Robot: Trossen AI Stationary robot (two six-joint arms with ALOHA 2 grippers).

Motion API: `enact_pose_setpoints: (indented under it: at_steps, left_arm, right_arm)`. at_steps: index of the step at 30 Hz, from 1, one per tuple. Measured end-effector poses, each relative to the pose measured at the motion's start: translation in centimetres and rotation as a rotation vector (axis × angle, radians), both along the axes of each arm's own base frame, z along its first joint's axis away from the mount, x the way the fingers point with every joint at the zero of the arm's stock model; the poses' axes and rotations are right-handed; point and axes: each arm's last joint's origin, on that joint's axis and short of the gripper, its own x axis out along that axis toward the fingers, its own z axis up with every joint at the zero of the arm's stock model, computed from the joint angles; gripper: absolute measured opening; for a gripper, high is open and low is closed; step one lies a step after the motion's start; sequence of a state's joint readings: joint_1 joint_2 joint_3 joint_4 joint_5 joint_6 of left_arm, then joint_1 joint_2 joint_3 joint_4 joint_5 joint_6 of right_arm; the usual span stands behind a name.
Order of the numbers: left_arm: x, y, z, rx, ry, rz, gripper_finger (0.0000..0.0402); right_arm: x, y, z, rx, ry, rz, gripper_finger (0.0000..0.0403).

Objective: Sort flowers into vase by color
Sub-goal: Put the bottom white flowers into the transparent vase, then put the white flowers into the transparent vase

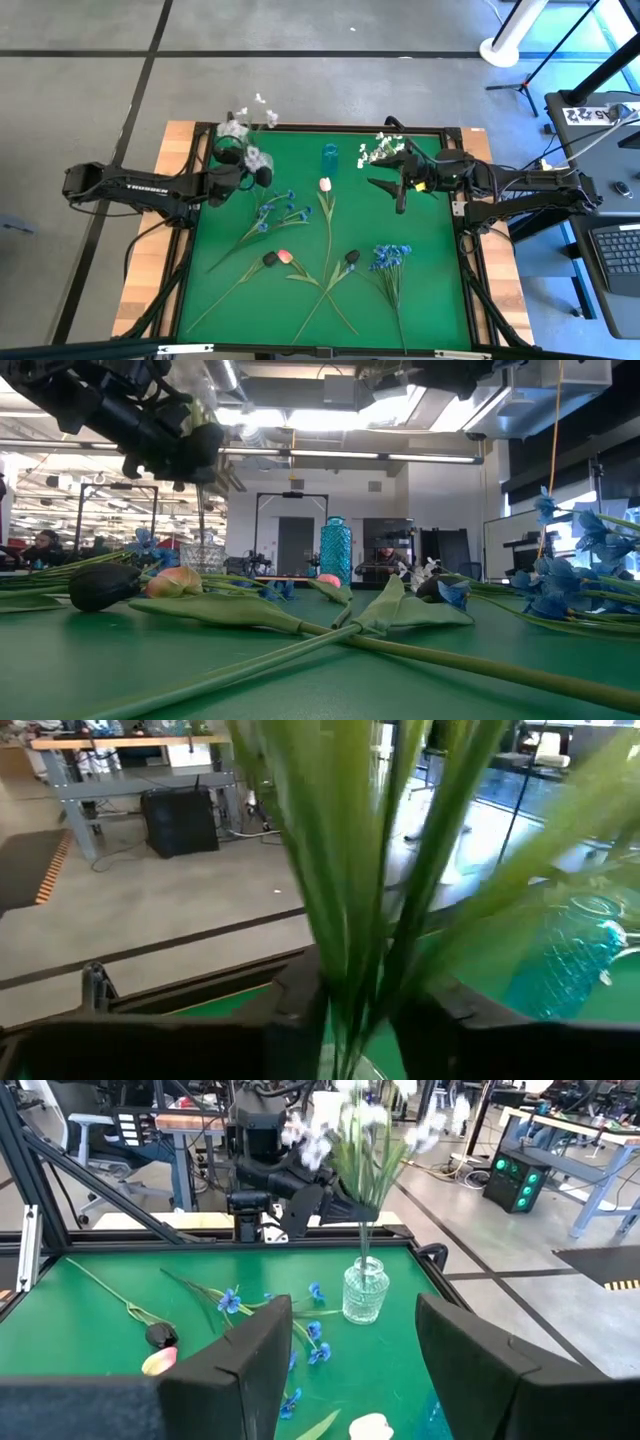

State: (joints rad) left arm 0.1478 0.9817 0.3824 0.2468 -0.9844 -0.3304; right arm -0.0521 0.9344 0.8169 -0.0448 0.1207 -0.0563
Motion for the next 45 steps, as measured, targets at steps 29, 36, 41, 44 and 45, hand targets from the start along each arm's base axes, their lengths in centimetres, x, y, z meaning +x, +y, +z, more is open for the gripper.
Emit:
enact_pose_setpoints:
  at_steps: [29,36,41,44,45]
  left_arm:
    - [-3.4,-4.5,3.5,-0.519,0.294,-0.074,0.0238]
    - [-4.0,-7.1,3.4,-0.539,0.310,-0.195,0.0212]
    - [-4.4,-9.6,3.5,-0.562,0.264,-0.320,0.0199]
    - [-4.2,-11.3,3.8,-0.551,0.179,-0.413,0.0197]
    - [-4.1,-11.8,3.9,-0.541,0.150,-0.451,0.0197]
  right_arm:
    - [-0.8,-0.8,-1.8,-0.052,0.196,-0.297,0.0211]
    - [-1.3,-1.7,-4.7,0.055,0.437,-0.467,0.0211]
    - [-1.8,-4.1,-7.3,0.243,0.621,-0.662,0.0211]
    - [-1.8,-6.0,-8.8,0.286,0.717,-0.766,0.0211]
    - [-1.7,-6.6,-9.2,0.299,0.739,-0.789,0.0211]
